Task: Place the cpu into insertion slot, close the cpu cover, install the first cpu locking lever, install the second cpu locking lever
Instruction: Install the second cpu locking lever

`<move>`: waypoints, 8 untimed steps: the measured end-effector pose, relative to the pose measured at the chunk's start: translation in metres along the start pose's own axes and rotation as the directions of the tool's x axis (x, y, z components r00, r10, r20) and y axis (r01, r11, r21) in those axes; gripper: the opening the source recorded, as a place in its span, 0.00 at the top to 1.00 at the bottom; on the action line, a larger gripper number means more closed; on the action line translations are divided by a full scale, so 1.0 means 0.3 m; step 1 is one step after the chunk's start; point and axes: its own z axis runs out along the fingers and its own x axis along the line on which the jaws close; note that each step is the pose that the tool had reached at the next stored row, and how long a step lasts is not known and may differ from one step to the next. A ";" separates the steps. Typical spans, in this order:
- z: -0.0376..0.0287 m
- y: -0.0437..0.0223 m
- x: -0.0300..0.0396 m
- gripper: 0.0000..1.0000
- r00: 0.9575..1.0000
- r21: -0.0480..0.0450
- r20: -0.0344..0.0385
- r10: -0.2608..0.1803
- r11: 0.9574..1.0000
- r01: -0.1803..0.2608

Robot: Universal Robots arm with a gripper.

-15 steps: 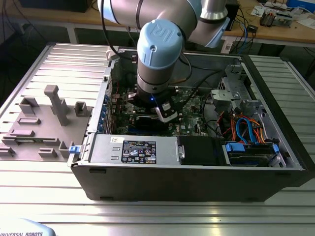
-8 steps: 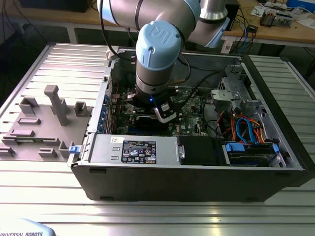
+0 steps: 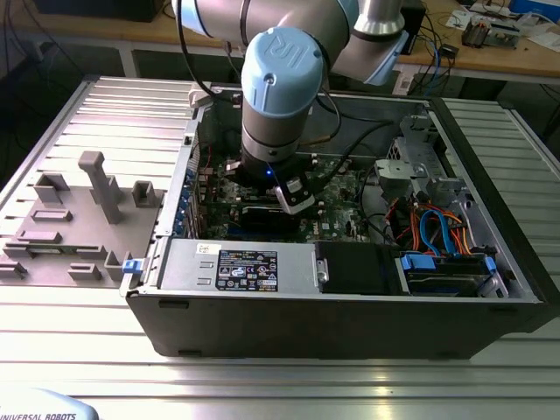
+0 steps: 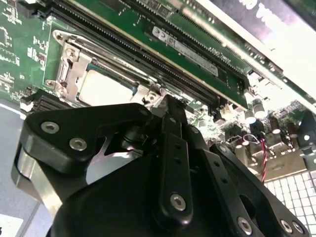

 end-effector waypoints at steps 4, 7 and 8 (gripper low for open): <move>-0.001 0.000 0.000 0.89 1.000 0.000 0.000 0.000 1.000 0.000; -0.002 0.001 0.000 0.89 1.000 0.000 0.000 0.000 1.000 0.000; -0.002 0.001 0.000 0.89 1.000 0.000 0.000 0.000 1.000 0.000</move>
